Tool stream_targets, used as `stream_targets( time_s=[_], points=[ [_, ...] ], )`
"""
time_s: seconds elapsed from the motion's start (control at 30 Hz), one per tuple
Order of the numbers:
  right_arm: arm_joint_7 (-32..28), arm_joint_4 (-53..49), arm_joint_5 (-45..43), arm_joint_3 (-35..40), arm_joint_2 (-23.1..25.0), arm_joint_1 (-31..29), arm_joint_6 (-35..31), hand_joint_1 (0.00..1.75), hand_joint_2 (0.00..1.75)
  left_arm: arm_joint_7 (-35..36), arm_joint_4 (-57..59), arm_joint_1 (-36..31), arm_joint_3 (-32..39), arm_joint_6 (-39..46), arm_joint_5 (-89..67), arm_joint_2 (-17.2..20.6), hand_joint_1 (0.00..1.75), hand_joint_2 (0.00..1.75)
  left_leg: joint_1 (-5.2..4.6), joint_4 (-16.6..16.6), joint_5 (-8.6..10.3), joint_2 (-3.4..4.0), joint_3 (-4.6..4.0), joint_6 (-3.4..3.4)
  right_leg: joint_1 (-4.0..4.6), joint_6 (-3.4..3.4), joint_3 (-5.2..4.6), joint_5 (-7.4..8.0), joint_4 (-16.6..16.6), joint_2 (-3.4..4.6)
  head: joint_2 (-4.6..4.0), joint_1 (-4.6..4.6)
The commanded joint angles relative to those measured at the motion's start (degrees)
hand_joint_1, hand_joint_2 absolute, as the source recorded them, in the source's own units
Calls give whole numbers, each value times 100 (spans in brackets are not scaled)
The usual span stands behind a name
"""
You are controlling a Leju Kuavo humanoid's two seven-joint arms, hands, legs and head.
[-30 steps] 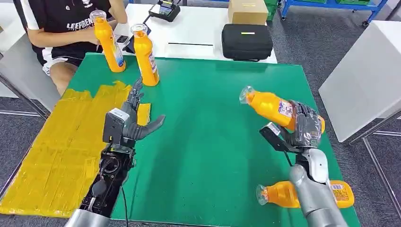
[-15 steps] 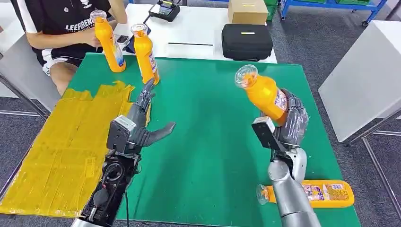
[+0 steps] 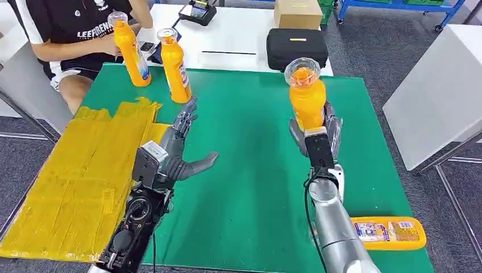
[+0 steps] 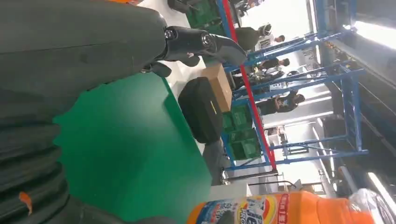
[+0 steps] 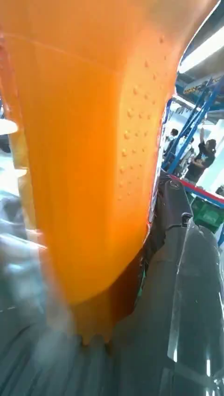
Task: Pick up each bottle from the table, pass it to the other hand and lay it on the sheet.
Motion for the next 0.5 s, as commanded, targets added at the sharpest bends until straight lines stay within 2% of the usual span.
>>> stream_targets(
  time_s=[0.03,0.17,0.5],
  points=[
    [10,693,-303,245,352,-514,393,175,175,87,210,-373,-147,-140,91,190,0,175,2,1,-7,20,12,-11,3,-11,6,-2,2,13,0,0],
    [-94,1184,-412,487,527,-695,452,175,175,169,220,-412,-236,-256,159,154,0,175,4,4,-18,44,28,-19,6,-18,15,-5,7,35,0,-2],
    [32,2157,-210,1279,981,-891,766,175,175,271,508,-594,-145,-237,238,107,0,175,10,0,-7,28,20,-17,9,-11,7,-4,5,19,0,0]
  ],
)
